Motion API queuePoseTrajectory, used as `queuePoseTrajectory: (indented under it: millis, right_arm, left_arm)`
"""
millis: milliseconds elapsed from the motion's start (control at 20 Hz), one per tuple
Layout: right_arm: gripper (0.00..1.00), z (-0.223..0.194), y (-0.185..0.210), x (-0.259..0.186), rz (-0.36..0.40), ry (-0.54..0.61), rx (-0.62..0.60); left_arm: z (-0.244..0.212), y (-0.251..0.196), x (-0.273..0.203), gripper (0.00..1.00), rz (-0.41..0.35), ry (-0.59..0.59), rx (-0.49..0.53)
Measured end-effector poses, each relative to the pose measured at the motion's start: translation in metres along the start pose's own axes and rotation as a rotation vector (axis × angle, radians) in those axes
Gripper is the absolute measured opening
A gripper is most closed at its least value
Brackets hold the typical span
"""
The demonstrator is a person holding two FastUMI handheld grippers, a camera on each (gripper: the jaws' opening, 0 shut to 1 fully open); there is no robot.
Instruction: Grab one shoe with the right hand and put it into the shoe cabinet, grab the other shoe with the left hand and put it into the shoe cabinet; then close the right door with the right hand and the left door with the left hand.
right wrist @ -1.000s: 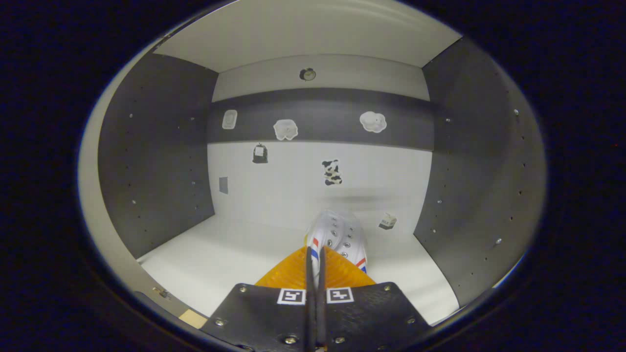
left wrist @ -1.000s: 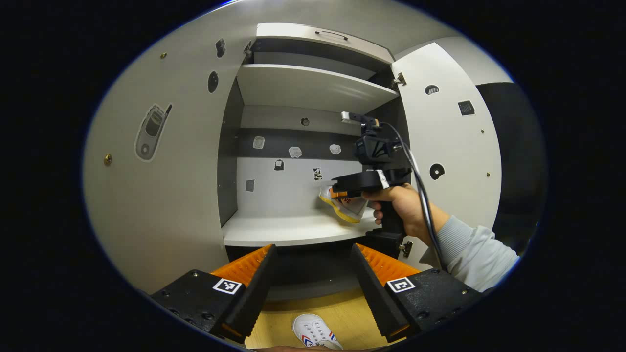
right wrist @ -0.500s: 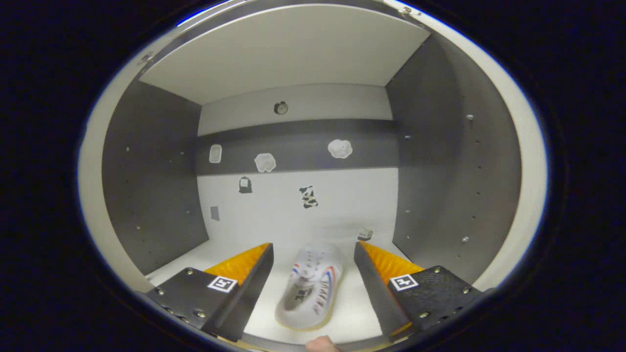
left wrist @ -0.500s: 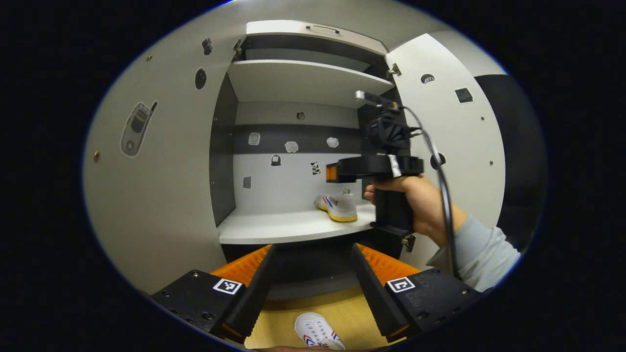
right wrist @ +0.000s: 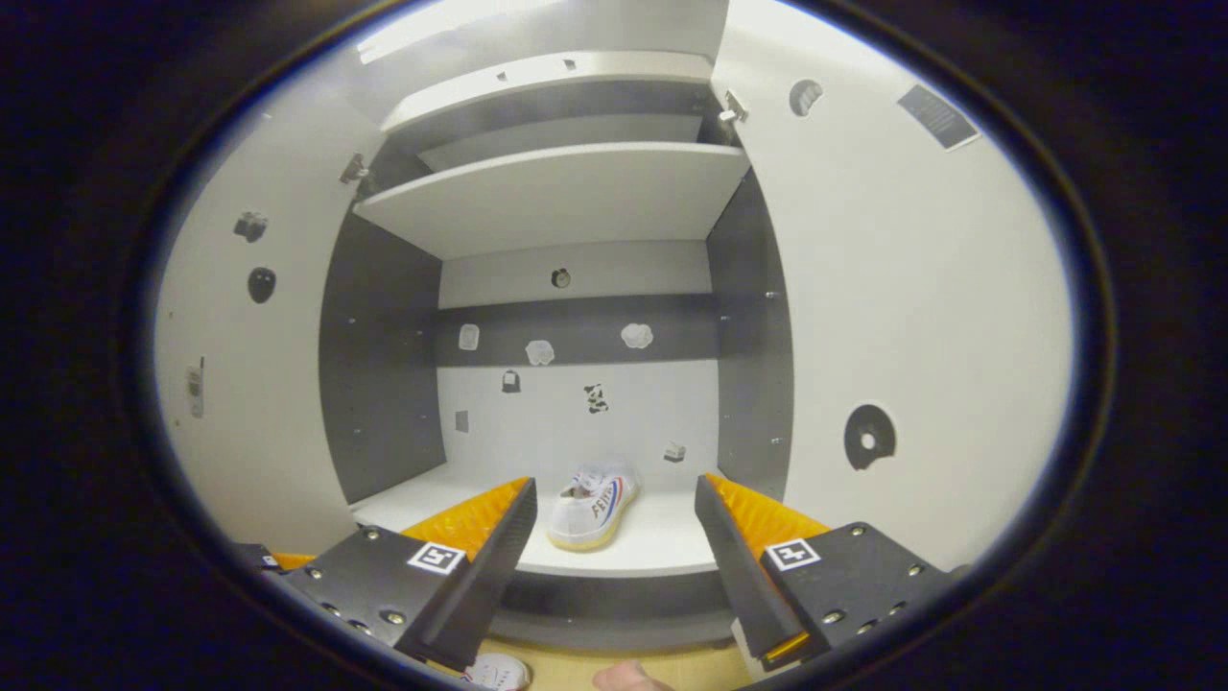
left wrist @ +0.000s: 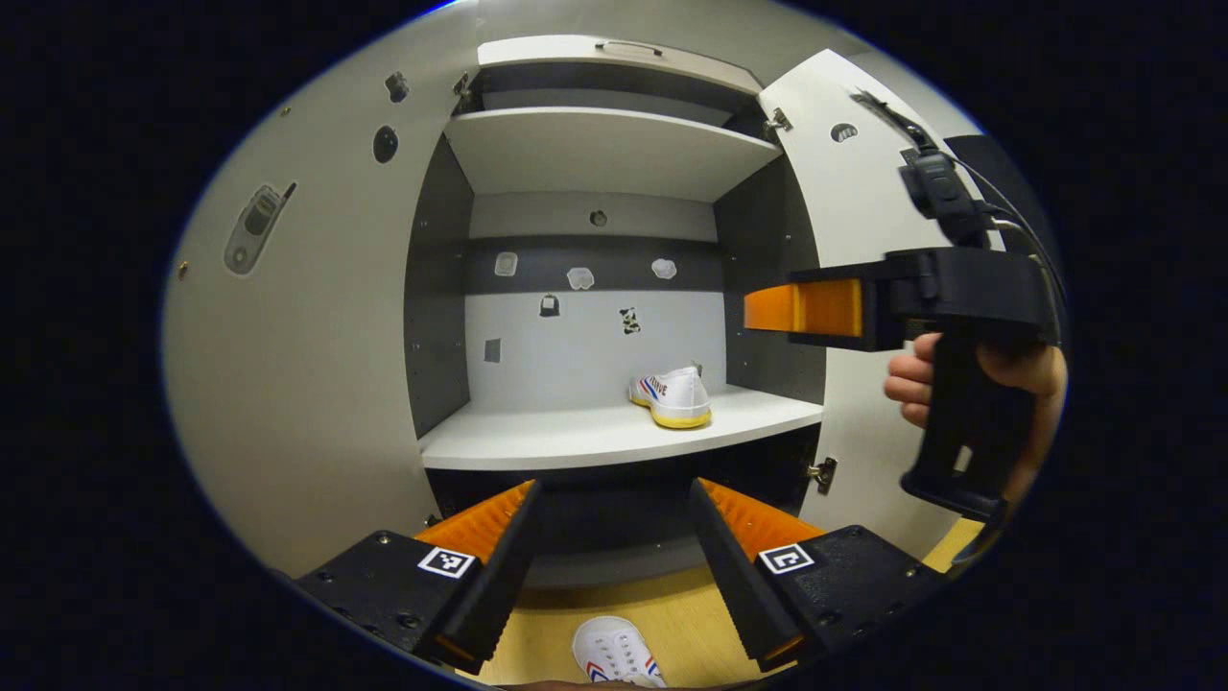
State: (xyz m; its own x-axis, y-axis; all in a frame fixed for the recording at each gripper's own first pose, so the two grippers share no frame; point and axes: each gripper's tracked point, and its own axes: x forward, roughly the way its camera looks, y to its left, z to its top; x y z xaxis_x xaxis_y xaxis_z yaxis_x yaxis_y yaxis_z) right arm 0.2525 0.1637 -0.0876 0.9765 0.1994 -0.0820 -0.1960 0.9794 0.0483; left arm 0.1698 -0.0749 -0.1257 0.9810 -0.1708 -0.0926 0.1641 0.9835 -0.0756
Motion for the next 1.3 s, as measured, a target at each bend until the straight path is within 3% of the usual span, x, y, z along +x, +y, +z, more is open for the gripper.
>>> queuePoseTrajectory:
  millis: [100, 300, 400, 550, 850, 1000, 1300]
  right_arm:
    - [0.98, -0.002, -0.002, -0.032, -0.002, -0.014, -0.028]
    - [0.98, -0.030, -0.007, -0.083, -0.038, -0.006, -0.081]
    - [0.98, -0.039, -0.002, -0.103, -0.026, -0.018, -0.073]
    - [0.98, -0.049, -0.002, -0.126, -0.038, -0.047, -0.031]
    - [0.98, -0.085, -0.009, -0.157, -0.014, -0.045, 0.067]
    - [0.98, -0.095, -0.029, -0.161, -0.060, -0.059, 0.111]
    - [1.00, -0.086, -0.046, -0.180, -0.117, -0.106, 0.011]
  left_arm:
    - [-0.015, 0.006, -0.001, 0.92, 0.034, 0.016, -0.011]
    - [-0.063, 0.011, -0.009, 0.92, 0.015, 0.096, -0.051]
    - [-0.090, 0.021, -0.010, 0.92, 0.037, 0.110, -0.090]
    - [-0.148, 0.016, -0.013, 0.91, 0.011, 0.204, -0.120]
    - [-0.245, 0.016, -0.033, 0.94, 0.012, 0.363, -0.123]
    - [-0.290, 0.011, -0.047, 0.93, -0.022, 0.477, -0.093]
    - [-0.323, 0.021, -0.054, 0.92, 0.026, 0.603, -0.124]
